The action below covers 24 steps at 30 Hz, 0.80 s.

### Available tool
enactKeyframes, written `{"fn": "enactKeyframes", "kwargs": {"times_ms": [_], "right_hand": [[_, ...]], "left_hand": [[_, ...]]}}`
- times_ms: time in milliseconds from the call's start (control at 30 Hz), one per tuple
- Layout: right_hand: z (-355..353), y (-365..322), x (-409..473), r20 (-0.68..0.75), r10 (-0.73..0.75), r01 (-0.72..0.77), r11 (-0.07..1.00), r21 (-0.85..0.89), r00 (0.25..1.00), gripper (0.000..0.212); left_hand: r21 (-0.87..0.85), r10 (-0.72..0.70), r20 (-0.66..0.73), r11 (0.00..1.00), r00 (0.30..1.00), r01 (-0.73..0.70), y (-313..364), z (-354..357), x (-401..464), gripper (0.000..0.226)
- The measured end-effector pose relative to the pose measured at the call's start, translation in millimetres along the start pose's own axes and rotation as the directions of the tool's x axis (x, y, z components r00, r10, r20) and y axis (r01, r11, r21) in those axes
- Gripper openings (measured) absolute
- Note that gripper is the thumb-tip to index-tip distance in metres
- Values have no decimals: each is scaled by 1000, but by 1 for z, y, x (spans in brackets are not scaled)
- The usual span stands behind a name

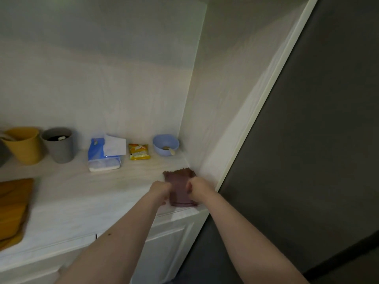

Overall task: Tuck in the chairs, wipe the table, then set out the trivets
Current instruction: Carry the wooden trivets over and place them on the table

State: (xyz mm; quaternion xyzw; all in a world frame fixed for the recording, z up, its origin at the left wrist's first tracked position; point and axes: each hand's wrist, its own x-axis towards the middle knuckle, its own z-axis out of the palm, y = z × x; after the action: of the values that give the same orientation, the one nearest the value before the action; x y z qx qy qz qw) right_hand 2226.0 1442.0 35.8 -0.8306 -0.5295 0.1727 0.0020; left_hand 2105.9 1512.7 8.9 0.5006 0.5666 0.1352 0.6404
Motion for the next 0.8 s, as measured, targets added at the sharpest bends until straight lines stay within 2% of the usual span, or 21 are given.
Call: {"fn": "enactKeyframes", "kwargs": {"times_ms": [267, 400, 500, 567, 700, 800], "right_hand": [[2, -58, 15, -49, -93, 97, 992, 87, 994, 23], [8, -111, 25, -33, -137, 139, 983, 116, 990, 23], [17, -171, 28, -26, -215, 217, 969, 120, 976, 23], [26, -210, 27, -14, -275, 274, 955, 112, 961, 25], [49, -293, 18, 31, -397, 391, 912, 128, 917, 27], [63, -337, 10, 42, -419, 408, 900, 156, 907, 26]], "left_hand": [[-92, 36, -57, 995, 998, -41, 8, -54, -5, 14], [-125, 66, -116, 989, 991, -80, -4, -112, -12, 12], [-146, 71, -215, 984, 974, -104, -16, -173, -22, 12], [-126, 85, -316, 983, 945, -130, -25, -212, -29, 17], [12, 130, -528, 989, 839, -146, -50, -294, -44, 31], [207, 142, -645, 978, 751, -7, -67, -337, -58, 38]]}}
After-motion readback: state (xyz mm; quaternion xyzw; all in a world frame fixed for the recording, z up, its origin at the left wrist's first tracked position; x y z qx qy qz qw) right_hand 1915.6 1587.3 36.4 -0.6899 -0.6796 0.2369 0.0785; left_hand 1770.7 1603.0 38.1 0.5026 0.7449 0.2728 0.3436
